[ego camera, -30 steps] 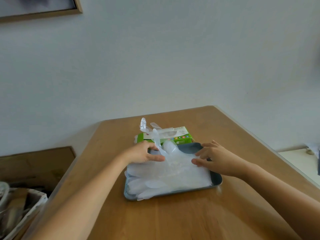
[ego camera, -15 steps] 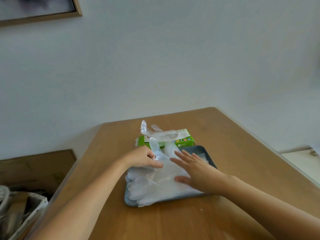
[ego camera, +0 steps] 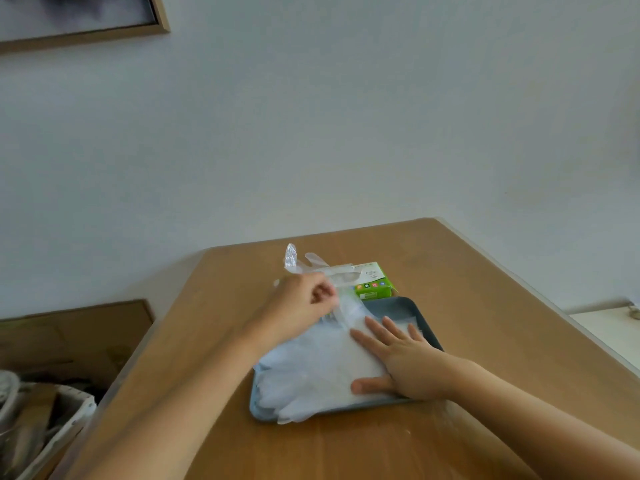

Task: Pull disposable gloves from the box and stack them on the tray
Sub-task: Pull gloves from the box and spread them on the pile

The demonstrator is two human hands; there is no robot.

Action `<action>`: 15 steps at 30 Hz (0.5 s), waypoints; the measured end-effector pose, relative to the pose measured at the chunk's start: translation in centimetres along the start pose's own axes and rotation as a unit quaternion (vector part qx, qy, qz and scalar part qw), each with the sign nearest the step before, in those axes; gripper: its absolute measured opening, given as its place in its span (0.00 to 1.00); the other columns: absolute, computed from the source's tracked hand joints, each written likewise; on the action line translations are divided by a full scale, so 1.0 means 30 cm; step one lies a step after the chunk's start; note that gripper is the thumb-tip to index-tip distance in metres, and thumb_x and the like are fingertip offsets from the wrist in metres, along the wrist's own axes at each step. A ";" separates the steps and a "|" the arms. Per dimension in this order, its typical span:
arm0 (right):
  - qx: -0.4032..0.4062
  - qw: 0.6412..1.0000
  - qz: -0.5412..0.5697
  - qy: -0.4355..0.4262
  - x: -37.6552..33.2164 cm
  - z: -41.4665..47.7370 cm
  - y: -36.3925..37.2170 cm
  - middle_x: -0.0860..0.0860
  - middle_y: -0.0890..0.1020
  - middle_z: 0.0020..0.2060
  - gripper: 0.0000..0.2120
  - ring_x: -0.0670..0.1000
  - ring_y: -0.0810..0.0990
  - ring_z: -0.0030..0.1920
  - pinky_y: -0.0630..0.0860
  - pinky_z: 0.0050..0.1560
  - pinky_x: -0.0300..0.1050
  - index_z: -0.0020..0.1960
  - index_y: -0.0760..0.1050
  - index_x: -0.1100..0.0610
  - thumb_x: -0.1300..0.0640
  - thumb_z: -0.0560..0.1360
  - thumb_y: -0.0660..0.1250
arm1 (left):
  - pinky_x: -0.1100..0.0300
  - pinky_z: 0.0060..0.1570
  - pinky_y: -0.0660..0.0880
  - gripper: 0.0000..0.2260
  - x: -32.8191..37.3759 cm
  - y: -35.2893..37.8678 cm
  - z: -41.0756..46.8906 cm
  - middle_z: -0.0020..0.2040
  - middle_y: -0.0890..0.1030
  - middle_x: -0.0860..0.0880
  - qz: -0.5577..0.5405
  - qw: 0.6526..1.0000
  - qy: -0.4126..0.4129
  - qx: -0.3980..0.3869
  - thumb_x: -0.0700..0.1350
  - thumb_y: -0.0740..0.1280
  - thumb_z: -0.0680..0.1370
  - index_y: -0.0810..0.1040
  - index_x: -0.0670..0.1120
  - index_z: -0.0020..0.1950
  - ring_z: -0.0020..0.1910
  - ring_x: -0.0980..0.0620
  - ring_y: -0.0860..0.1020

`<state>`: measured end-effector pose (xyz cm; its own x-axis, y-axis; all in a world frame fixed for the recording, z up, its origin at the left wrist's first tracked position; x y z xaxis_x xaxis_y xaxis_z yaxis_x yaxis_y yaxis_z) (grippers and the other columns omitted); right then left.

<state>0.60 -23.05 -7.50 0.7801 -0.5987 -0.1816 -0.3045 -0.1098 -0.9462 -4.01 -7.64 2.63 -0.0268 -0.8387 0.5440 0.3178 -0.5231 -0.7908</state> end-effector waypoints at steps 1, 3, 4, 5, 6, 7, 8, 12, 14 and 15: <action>-0.002 1.000 -0.004 0.000 -0.002 0.000 -0.002 0.50 0.36 0.77 0.53 0.55 0.34 0.76 0.36 0.74 0.62 0.77 0.35 0.44 0.21 0.59 0.44 | 0.66 0.45 0.74 0.05 0.020 0.063 0.003 0.43 0.80 0.55 -0.013 0.999 -0.001 -0.051 0.46 0.70 0.75 0.80 0.49 0.50 0.40 0.61 0.77; -0.004 1.000 -0.010 0.001 -0.003 0.000 0.000 0.50 0.36 0.77 0.54 0.55 0.33 0.76 0.36 0.74 0.63 0.77 0.33 0.45 0.20 0.58 0.44 | 0.64 0.55 0.74 0.14 0.019 0.166 0.009 0.54 0.81 0.51 0.012 0.989 -0.021 -0.145 0.49 0.70 0.76 0.78 0.47 0.60 0.51 0.58 0.78; -0.006 1.000 -0.010 0.002 -0.004 0.000 0.001 0.50 0.35 0.76 0.55 0.55 0.33 0.75 0.36 0.73 0.64 0.76 0.33 0.45 0.20 0.58 0.45 | 0.62 0.60 0.72 0.20 0.005 0.199 0.009 0.61 0.79 0.49 0.038 0.982 -0.029 -0.182 0.51 0.70 0.75 0.75 0.46 0.65 0.58 0.56 0.77; -0.008 1.000 -0.009 0.003 -0.004 0.000 0.002 0.49 0.35 0.76 0.55 0.55 0.32 0.75 0.36 0.73 0.64 0.76 0.33 0.44 0.20 0.58 0.45 | 0.60 0.64 0.70 0.25 -0.009 0.217 0.005 0.66 0.76 0.49 0.062 0.975 -0.035 -0.212 0.53 0.71 0.75 0.72 0.46 0.68 0.63 0.54 0.74; -0.010 1.000 -0.008 0.005 -0.003 0.001 0.003 0.49 0.34 0.76 0.55 0.55 0.32 0.75 0.36 0.73 0.64 0.76 0.32 0.44 0.20 0.58 0.46 | 0.59 0.66 0.67 0.30 -0.029 0.228 -0.003 0.70 0.72 0.50 0.084 0.966 -0.039 -0.240 0.55 0.72 0.73 0.69 0.47 0.72 0.67 0.53 0.71; -0.013 1.000 -0.009 0.006 -0.002 0.002 0.003 0.49 0.34 0.76 0.54 0.55 0.32 0.75 0.36 0.73 0.64 0.76 0.32 0.44 0.20 0.60 0.48 | 0.59 0.69 0.64 0.35 -0.049 0.231 -0.014 0.74 0.67 0.52 0.104 0.958 -0.041 -0.265 0.57 0.73 0.72 0.64 0.48 0.75 0.71 0.53 0.67; -0.015 1.000 -0.009 0.007 0.000 0.004 0.006 0.49 0.34 0.76 0.53 0.55 0.31 0.75 0.36 0.73 0.64 0.76 0.32 0.45 0.21 0.62 0.49 | 0.60 0.71 0.59 0.41 -0.071 0.231 -0.028 0.77 0.61 0.53 0.120 0.948 -0.042 -0.291 0.59 0.73 0.70 0.59 0.50 0.77 0.74 0.54 0.62; -0.018 1.000 -0.015 0.010 0.004 0.007 0.009 0.48 0.33 0.76 0.50 0.55 0.31 0.75 0.35 0.73 0.64 0.76 0.32 0.45 0.23 0.66 0.53 | 0.65 0.72 0.53 0.43 -0.121 0.165 -0.086 0.78 0.55 0.58 0.116 0.934 -0.040 -0.335 0.59 0.75 0.69 0.56 0.55 0.78 0.76 0.57 0.54; -0.022 1.000 -0.019 0.009 0.003 0.008 0.010 0.48 0.33 0.76 0.51 0.55 0.31 0.75 0.35 0.73 0.64 0.76 0.32 0.44 0.22 0.64 0.51 | 0.65 0.69 0.59 0.30 -0.110 0.128 -0.110 0.72 0.66 0.61 0.058 0.942 -0.027 -0.328 0.57 0.75 0.70 0.69 0.59 0.70 0.72 0.61 0.61; -0.023 0.999 -0.020 0.009 0.003 0.008 0.009 0.49 0.32 0.75 0.52 0.55 0.31 0.75 0.35 0.73 0.64 0.76 0.31 0.44 0.22 0.63 0.50 | 0.64 0.68 0.61 0.25 -0.099 0.121 -0.123 0.69 0.69 0.63 0.037 0.943 -0.020 -0.330 0.57 0.74 0.70 0.73 0.59 0.66 0.69 0.63 0.64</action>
<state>0.72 -22.94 -7.84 0.7823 -0.6073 -0.1387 -0.2985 -0.1699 -0.9392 -6.28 -7.60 -2.88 0.0119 -0.8772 0.4800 -0.3428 -0.4545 -0.8221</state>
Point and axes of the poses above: each hand's wrist, its own z-axis towards the middle knuckle, its own y-axis out of the palm, x = y × z, the point moved 6 cm from there along z, towards the middle knuckle
